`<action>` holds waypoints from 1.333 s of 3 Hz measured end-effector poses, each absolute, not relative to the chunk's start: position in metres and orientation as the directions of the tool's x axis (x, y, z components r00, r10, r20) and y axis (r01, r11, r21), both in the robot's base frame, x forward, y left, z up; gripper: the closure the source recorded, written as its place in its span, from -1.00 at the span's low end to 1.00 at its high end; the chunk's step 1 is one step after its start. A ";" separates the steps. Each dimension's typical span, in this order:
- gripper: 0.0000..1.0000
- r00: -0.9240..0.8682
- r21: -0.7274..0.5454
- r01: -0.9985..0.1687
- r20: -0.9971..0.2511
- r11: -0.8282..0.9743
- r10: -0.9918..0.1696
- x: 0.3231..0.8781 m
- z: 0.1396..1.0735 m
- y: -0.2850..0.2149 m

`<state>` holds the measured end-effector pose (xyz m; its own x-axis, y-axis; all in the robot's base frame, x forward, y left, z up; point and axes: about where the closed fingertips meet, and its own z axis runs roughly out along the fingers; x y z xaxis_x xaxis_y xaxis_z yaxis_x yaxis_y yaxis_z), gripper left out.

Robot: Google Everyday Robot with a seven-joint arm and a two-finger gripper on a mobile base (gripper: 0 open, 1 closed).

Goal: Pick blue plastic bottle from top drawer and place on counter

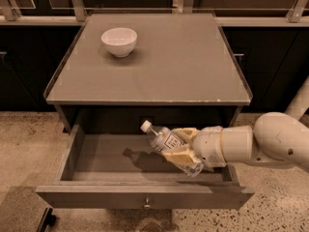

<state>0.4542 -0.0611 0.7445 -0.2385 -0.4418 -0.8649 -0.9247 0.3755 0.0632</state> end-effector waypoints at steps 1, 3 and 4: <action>1.00 -0.238 0.063 -0.925 -0.865 0.375 -0.442 0.454 0.745 -0.061; 1.00 -0.210 -0.067 -0.911 -0.776 0.408 -0.595 0.438 0.834 -0.047; 1.00 -0.153 -0.182 -0.896 -0.730 0.405 -0.666 0.431 0.891 -0.042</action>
Offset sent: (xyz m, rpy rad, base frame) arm -0.0216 0.0152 0.1006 -0.2302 0.0167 -0.0149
